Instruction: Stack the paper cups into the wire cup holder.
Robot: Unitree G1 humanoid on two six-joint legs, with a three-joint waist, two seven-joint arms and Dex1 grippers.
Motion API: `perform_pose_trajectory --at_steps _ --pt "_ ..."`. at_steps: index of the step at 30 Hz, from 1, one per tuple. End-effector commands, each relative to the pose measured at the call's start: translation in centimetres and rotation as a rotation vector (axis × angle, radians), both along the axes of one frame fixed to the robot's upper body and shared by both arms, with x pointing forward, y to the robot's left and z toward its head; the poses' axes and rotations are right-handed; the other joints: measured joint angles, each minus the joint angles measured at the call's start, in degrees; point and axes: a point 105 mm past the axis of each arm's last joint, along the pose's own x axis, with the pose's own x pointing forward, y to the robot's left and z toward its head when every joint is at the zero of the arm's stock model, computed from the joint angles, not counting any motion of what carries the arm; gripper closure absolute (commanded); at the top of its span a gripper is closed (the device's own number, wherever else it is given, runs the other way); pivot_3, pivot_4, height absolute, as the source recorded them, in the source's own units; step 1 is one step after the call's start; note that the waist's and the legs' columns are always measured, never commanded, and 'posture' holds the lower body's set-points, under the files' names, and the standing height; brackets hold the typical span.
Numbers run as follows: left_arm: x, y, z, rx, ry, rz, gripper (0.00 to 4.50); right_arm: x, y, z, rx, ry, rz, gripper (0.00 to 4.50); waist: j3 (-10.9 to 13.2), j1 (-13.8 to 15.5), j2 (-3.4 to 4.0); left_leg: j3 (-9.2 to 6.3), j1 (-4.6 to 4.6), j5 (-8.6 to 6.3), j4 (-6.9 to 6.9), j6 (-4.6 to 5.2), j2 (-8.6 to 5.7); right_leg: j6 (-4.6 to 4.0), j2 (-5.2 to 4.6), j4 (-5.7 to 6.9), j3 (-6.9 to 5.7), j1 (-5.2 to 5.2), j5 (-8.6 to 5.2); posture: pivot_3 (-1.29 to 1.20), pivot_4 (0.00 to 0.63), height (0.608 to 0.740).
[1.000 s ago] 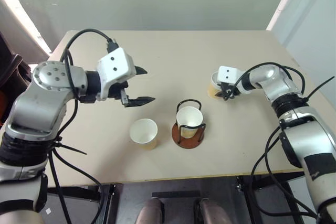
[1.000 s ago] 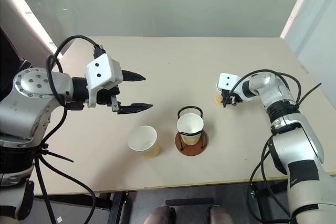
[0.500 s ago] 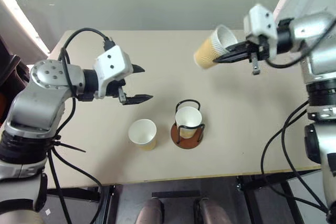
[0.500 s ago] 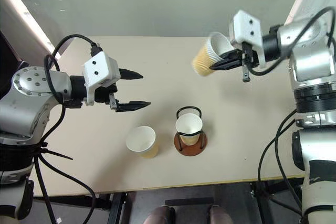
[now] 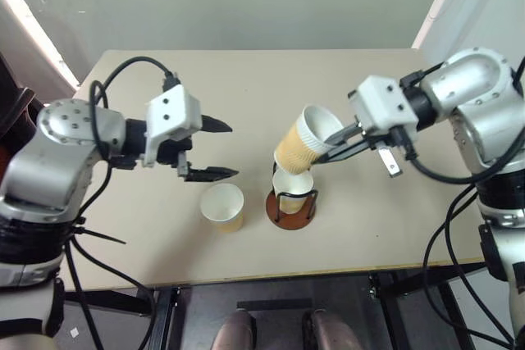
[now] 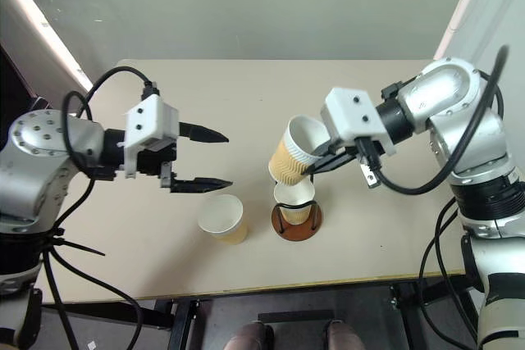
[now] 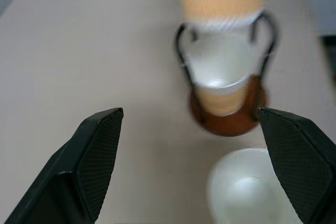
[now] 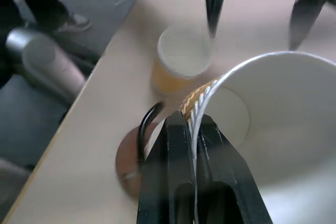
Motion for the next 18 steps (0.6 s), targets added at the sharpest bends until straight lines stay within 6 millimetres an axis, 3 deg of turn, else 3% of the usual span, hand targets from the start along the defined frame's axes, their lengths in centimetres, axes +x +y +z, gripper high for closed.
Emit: perform_pose_trajectory --at_steps 1,6,18 --pt "-1.6 0.2 0.8 0.006 -0.006 -0.045 0.09 -0.2 0.0 0.2 -0.024 -0.069 0.007 4.46 0.00 0.01 0.00 0.00 0.03 0.00 -0.01 0.00 0.00 -0.01 0.00 0.02 0.00 0.00 -0.01 0.00 0.150 0.740" --pt "-2.2 0.5 0.2 0.018 0.021 -0.040 0.09 0.7 0.0 -0.9 -0.056 -0.098 -0.024 4.46 -0.01 -0.04 -0.02 0.00 0.29 0.00 -0.07 0.00 0.00 -0.60 0.00 0.06 0.01 0.23 -0.28 0.00 0.150 0.740" --pt "-2.0 0.4 -0.8 0.029 0.041 0.002 0.09 1.8 0.4 -2.2 -0.084 -0.102 -0.052 4.46 -0.01 -0.05 -0.02 0.00 0.35 0.03 -0.09 0.03 0.00 -0.74 0.01 0.04 0.02 0.27 -0.19 0.00 0.150 0.740"
